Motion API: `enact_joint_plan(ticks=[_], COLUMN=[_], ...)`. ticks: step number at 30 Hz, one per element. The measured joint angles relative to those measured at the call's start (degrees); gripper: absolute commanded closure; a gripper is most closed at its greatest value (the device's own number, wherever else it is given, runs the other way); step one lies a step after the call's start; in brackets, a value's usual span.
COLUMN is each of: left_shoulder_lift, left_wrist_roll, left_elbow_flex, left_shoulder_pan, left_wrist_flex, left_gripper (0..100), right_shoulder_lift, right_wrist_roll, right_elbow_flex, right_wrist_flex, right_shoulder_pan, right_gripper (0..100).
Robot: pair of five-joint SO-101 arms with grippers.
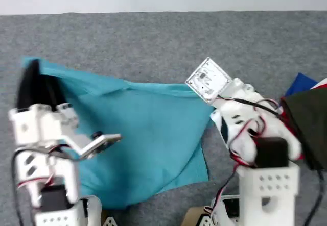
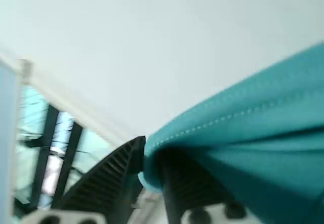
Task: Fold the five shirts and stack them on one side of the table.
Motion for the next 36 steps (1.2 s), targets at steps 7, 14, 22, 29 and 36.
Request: enact_joint_plan(ticks=[7, 14, 22, 29, 36], left_shoulder_lift=[0.09, 0.09, 5.27, 31.21, 65.49], left_wrist_roll=[0.00, 3.16, 10.64, 19.43, 26.64], left_elbow_flex=[16.00, 14.15, 0.09, -20.31, -47.74], left_shoulder_pan=[2.90, 3.34, 4.75, 4.75, 4.66], left_wrist_flex=[-8.44, -2.99, 12.75, 14.15, 20.66], left_gripper=[100, 100, 100, 100, 100], right_shoulder_lift=[7.38, 19.25, 26.64, 32.88, 41.23], right_wrist_roll=[0.00, -2.55, -3.25, -3.25, -3.25], right_elbow_flex=[8.09, 3.60, -4.92, -12.04, -19.69], right_wrist_flex=[-15.38, -19.16, -19.34, -18.20, -18.20], right_shoulder_pan=[0.00, 0.00, 0.18, 0.18, 0.70], right_gripper=[98.7, 98.7, 98.7, 98.7, 98.7])
